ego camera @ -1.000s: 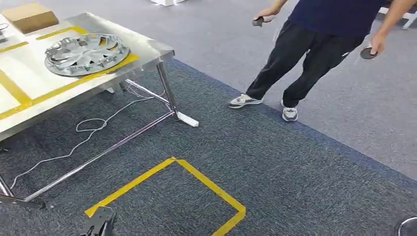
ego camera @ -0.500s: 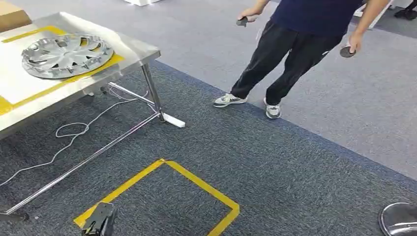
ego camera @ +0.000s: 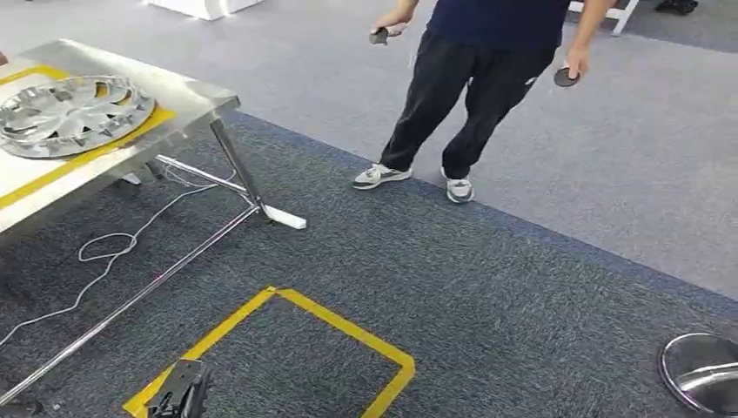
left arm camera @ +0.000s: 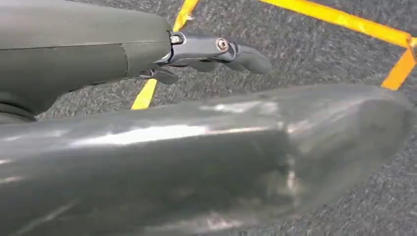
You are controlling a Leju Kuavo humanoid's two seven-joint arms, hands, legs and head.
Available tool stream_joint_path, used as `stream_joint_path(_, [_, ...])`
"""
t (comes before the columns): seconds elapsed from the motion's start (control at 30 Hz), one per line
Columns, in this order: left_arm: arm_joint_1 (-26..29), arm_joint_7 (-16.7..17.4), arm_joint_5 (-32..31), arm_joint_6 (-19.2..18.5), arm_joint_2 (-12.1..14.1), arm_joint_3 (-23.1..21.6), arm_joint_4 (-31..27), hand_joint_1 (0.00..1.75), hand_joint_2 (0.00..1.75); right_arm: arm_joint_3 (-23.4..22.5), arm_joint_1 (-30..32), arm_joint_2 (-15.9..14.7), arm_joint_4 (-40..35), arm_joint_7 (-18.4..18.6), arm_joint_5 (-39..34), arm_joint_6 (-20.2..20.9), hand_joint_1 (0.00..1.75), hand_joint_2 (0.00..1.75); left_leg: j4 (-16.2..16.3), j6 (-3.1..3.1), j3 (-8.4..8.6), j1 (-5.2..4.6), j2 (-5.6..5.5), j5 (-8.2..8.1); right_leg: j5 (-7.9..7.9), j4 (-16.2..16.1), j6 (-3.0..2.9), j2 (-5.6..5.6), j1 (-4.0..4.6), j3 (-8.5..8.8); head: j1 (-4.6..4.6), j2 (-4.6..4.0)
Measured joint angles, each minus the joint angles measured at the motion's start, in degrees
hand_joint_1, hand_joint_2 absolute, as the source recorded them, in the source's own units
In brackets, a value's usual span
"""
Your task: Take the parts from the cabinet and place them on the table.
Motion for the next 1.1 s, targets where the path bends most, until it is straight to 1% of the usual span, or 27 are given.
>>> stream_joint_path(0.07, [0.1,0.0,0.0,0.0,-0.1,0.0,0.5,0.00,0.00,0.9,-0.1,-0.4,0.2,-0.2,-0.3,-0.2,0.00,0.00,9.0,-0.21,-4.25,0.06,-0.42,-3.95,0.14,0.0,-0.21,0.72,0.05,-0.27,0.04,0.00])
stream_joint_path(0.1, [0.1,0.0,0.0,0.0,-0.2,0.0,0.7,0.00,0.00,1.2,-0.1,-0.6,0.3,-0.2,-0.4,-0.3,0.00,0.00,11.6,-0.27,-5.65,0.05,-0.47,-4.43,0.15,0.0,-0.22,1.15,0.06,-0.33,0.00,0.00])
stream_joint_path(0.13, [0.2,0.0,0.0,0.0,-0.3,0.0,0.8,0.00,0.00,1.4,-0.1,-0.7,0.4,-0.2,-0.4,-0.3,0.00,0.00,11.5,-0.30,-5.70,0.08,-0.48,-3.43,0.15,0.0,-0.22,1.56,0.04,-0.28,0.04,0.00])
stream_joint_path(0.17, [0.1,0.0,0.0,0.0,-0.4,0.1,0.9,0.00,0.00,1.6,-0.1,-0.8,0.4,-0.2,-0.4,-0.3,0.00,0.00,8.9,-0.29,-4.55,0.14,-0.50,-1.16,0.15,0.0,-0.19,2.02,-0.01,-0.20,0.02,0.00])
stream_joint_path(0.23, [0.1,0.1,0.0,0.0,-0.4,0.2,1.0,0.00,0.00,2.0,-0.1,-0.9,0.5,-0.3,-0.5,-0.4,0.00,0.00,-1.1,-0.27,0.21,0.40,-1.07,4.29,0.11,0.1,0.14,2.94,-0.15,-0.01,0.02,0.00])
stream_joint_path(0.27, [0.1,0.1,0.0,0.0,-0.4,0.3,1.1,0.00,0.00,2.2,-0.2,-1.0,0.5,-0.3,-0.5,-0.3,0.00,0.00,-4.6,-0.25,1.85,0.65,-2.70,4.89,0.08,0.2,0.50,3.32,-0.07,-0.15,0.00,0.00])
stream_joint_path(0.3, [0.0,0.0,0.0,0.0,-0.5,0.3,1.2,0.00,0.00,2.4,-0.4,-1.1,0.5,-0.3,-0.5,-0.3,0.00,0.00,-6.0,-0.05,2.29,0.67,-3.06,4.28,-0.06,0.8,0.88,3.68,0.19,-0.52,0.07,0.00])
stream_joint_path(0.4, [-0.2,0.1,0.0,0.0,-0.5,0.4,1.3,0.00,0.00,2.6,-0.1,-1.4,0.7,-0.3,-0.6,-0.5,0.00,0.00,-5.6,0.94,2.08,0.21,-2.38,4.30,0.38,-0.1,2.04,4.45,-0.24,-1.31,0.11,0.00])
stream_joint_path(0.43, [-0.2,0.1,-0.1,0.0,-0.6,0.5,1.3,0.00,0.00,2.7,-0.1,-1.4,0.7,-0.3,-0.6,-0.5,0.00,0.00,-6.0,1.51,2.20,0.61,-1.87,4.59,0.12,0.2,2.39,4.20,-0.24,-1.22,0.00,0.00])
stream_joint_path(0.47, [-0.3,0.1,-0.1,0.0,-0.6,0.5,1.3,0.00,0.00,2.8,-0.1,-1.5,0.7,-0.3,-0.6,-0.5,0.00,0.00,-6.0,1.81,2.24,0.58,-1.62,4.57,-0.86,1.6,2.55,2.39,-0.16,-1.74,0.22,0.00])
stream_joint_path(0.5, [-0.3,0.1,-0.2,0.0,-0.6,0.5,1.4,0.00,0.00,2.9,-0.2,-1.5,0.7,-0.3,-0.6,-0.5,0.00,0.00,-6.0,2.16,2.24,0.55,-1.32,4.51,-2.81,4.5,2.74,1.15,-0.13,-3.16,0.55,0.00])
stream_joint_path(0.57, [-0.1,0.1,-0.2,0.0,-0.6,0.5,1.4,0.00,0.00,3.0,-0.6,-1.6,0.9,-0.3,-0.7,-0.5,0.00,0.00,-6.0,2.37,2.20,0.34,-0.32,4.47,-7.51,14.1,2.97,0.36,-0.17,-7.76,0.55,0.00])
stream_joint_path(0.6, [0.0,0.1,-0.2,0.0,-0.6,0.5,1.6,0.00,0.00,3.1,-0.7,-1.7,1.0,-0.3,-0.7,-0.5,0.00,0.00,-6.0,2.40,2.20,0.24,0.10,4.45,-8.53,17.6,3.08,0.24,-0.17,-9.41,0.46,0.00])
stream_joint_path(0.63, [0.0,0.1,-0.2,0.0,-0.6,0.5,1.7,0.00,0.00,3.1,-0.6,-1.7,1.1,-0.3,-0.7,-0.5,0.00,0.00,-6.0,2.41,2.24,0.20,0.46,4.44,-8.05,18.0,3.09,0.23,-0.17,-9.57,0.48,0.00])
stream_joint_path(0.67, [-0.1,0.1,-0.2,0.0,-0.7,0.5,1.7,0.00,0.00,3.2,-0.6,-1.8,1.1,-0.3,-0.8,-0.6,0.00,0.00,-6.0,2.41,2.29,0.18,0.76,4.42,-6.49,16.0,3.08,0.20,-0.17,-8.53,0.50,0.00])
stream_joint_path(0.7, [-0.1,0.1,-0.2,0.0,-0.8,0.5,1.8,0.00,0.00,3.4,-0.7,-1.9,1.2,-0.3,-0.9,-0.6,0.00,0.00,-6.0,2.33,2.39,0.19,1.04,4.37,-4.28,12.0,3.02,0.07,-0.17,-6.40,0.48,0.00])
stream_joint_path(0.73, [-0.1,0.1,-0.2,0.0,-0.9,0.5,1.8,0.00,0.00,3.5,-0.8,-2.1,1.3,-0.3,-0.9,-0.7,0.00,0.00,-5.9,2.18,2.57,0.26,1.39,4.28,-1.72,6.3,2.93,-0.52,-0.19,-3.25,0.48,0.00])
stream_joint_path(0.77, [-0.1,0.1,-0.2,0.0,-0.9,0.5,1.8,0.00,0.00,3.6,-0.9,-2.2,1.4,-0.3,-0.9,-0.7,0.00,0.00,-5.9,1.90,2.75,0.17,1.71,4.16,-0.43,1.9,2.96,-1.88,-0.20,-0.73,0.52,0.00])
stream_joint_path(0.8, [-0.2,0.1,-0.2,0.0,-0.9,0.6,1.9,0.00,0.00,3.8,-1.3,-2.3,1.6,-0.3,-1.0,-0.7,0.00,0.00,-5.6,1.45,2.77,-0.30,1.87,3.93,-0.86,0.9,2.51,-2.31,0.03,-0.57,0.52,0.00])
stream_joint_path(0.83, [-0.2,0.1,-0.2,0.0,-0.9,0.5,1.9,0.00,0.00,3.8,-1.3,-2.3,1.6,-0.4,-1.0,-0.7,0.00,0.00,-5.7,1.15,2.79,-0.30,2.02,4.00,-0.62,0.9,1.87,-1.53,-0.03,-0.60,0.26,0.00])
stream_joint_path(0.9, [-0.2,0.1,-0.3,0.0,-0.9,0.6,2.0,0.00,0.00,4.0,-1.2,-2.3,1.7,-0.4,-1.1,-0.8,0.00,0.00,-6.0,0.62,2.87,-0.17,2.46,4.29,-0.58,1.1,1.29,-1.06,0.25,-1.23,0.28,0.00])
stream_joint_path(0.93, [-0.2,0.1,-0.3,0.0,-0.9,0.6,2.0,0.00,0.00,4.0,-1.2,-2.3,1.8,-0.6,-1.3,-1.0,0.00,0.00,-6.0,0.30,2.88,-0.06,2.69,4.12,-0.31,0.9,0.73,-0.68,0.14,-0.55,0.37,0.00])
stream_joint_path(0.97, [-0.2,0.1,-0.3,-0.1,-1.0,0.6,2.0,0.00,0.00,4.0,-1.2,-2.4,1.9,-0.9,-1.6,-1.3,0.00,0.00,-5.2,-0.10,2.63,0.10,1.74,3.15,-0.07,0.6,0.34,-0.42,-0.04,-0.56,0.24,0.00])
stream_joint_path(1.0, [-0.3,0.1,-0.3,-0.1,-1.0,0.6,2.1,0.00,0.00,4.2,-1.4,-2.5,2.1,-1.1,-1.9,-1.5,0.00,0.00,-2.4,-0.19,1.33,0.09,0.58,1.06,0.08,0.6,0.04,-0.16,-0.05,-0.61,0.02,0.00])
stream_joint_path(1.03, [-0.2,0.1,-0.3,-0.1,-1.0,0.6,2.1,0.00,0.00,4.4,-1.6,-2.7,2.2,-1.3,-2.1,-1.6,0.00,0.00,2.1,-0.21,-0.75,0.09,-0.03,-1.28,0.18,0.6,-0.15,0.20,0.00,-0.77,0.09,0.00])
stream_joint_path(1.07, [-0.2,0.1,-0.3,-0.1,-1.0,0.6,2.2,0.00,0.00,4.6,-1.8,-2.8,2.4,-1.4,-2.3,-1.7,0.00,0.00,6.9,-0.20,-3.12,0.07,-0.34,-3.24,0.23,0.6,-0.27,0.59,0.06,-0.93,0.04,0.00])
stream_joint_path(1.1, [-0.1,0.1,-0.3,-0.1,-1.0,0.6,2.3,0.00,0.00,4.8,-1.8,-2.8,2.5,-1.4,-2.2,-1.7,0.00,0.00,10.8,-0.15,-5.20,0.05,-0.50,-4.48,0.22,0.6,-0.33,1.03,0.16,-1.04,0.07,0.00])
